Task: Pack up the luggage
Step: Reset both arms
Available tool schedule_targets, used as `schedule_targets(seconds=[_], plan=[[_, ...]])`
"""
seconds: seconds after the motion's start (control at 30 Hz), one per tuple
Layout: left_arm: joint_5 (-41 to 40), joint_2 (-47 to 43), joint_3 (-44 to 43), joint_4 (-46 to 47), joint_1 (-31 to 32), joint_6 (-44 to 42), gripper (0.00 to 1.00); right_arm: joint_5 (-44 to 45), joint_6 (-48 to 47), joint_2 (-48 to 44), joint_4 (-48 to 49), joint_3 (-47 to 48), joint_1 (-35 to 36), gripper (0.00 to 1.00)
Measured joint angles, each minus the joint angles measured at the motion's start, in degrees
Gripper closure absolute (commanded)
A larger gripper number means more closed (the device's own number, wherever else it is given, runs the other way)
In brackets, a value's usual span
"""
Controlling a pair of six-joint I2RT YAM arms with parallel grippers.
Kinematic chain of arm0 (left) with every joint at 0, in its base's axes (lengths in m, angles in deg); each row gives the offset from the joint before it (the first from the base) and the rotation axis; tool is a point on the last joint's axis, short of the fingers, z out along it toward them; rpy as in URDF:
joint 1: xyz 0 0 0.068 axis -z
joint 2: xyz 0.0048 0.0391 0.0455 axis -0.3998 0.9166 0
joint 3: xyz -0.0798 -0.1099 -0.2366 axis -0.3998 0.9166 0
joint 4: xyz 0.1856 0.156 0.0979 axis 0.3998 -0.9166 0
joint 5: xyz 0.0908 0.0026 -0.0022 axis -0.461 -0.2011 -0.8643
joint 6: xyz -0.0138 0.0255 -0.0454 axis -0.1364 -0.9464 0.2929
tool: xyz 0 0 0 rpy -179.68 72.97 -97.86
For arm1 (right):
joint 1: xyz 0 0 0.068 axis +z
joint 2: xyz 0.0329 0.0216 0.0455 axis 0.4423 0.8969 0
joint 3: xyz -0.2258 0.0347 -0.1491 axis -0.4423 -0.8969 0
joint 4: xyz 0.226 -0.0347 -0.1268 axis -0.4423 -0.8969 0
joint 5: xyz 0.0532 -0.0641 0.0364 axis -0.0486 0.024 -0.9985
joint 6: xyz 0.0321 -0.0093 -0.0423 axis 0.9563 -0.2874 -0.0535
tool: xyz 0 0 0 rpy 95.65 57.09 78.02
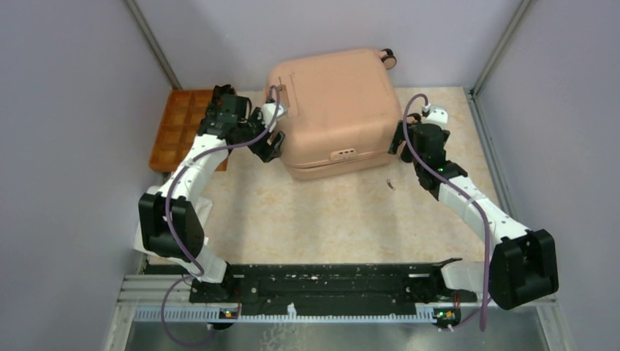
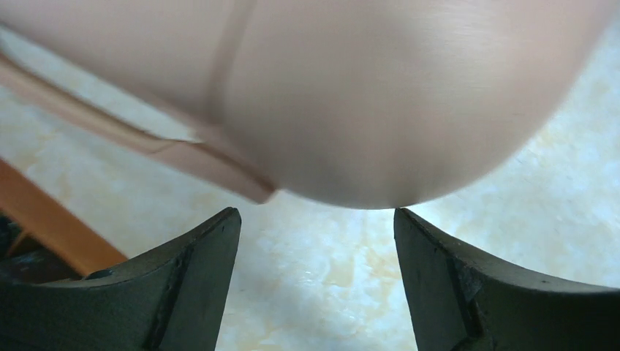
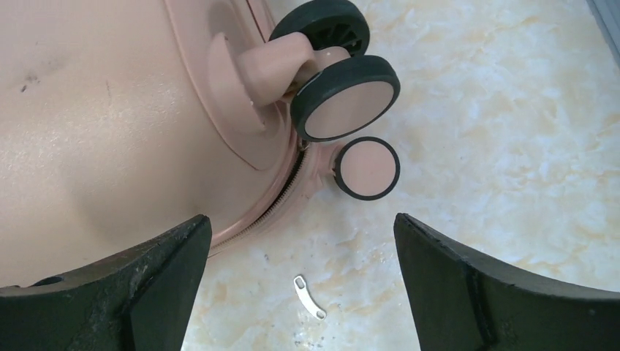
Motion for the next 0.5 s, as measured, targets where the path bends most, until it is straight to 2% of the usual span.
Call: schedule_targets(seconds=[0.17, 0.4, 0.47, 0.5], plan=[[0.39, -0.5, -0.87, 3.37, -3.65, 0.81, 0.17, -3.69, -2.43, 0.0, -0.2, -0.04, -0.63, 0.06], [1.09, -1.01, -1.29, 3.96, -3.48, 1.29, 0.17, -7.5, -2.69, -1.62, 2.99, -1.73, -3.19, 0.06], [1.05, -1.01, -1.46, 3.87, -3.48, 1.46, 0.14, -8.41, -2.25, -2.05, 3.52, -1.14, -4.57, 0.06], [0.87, -1.01, -1.75, 3.74, -3.48, 1.55, 0.06, -8.85, -1.99, -2.05, 3.58, -0.52, -4.98, 0.05]])
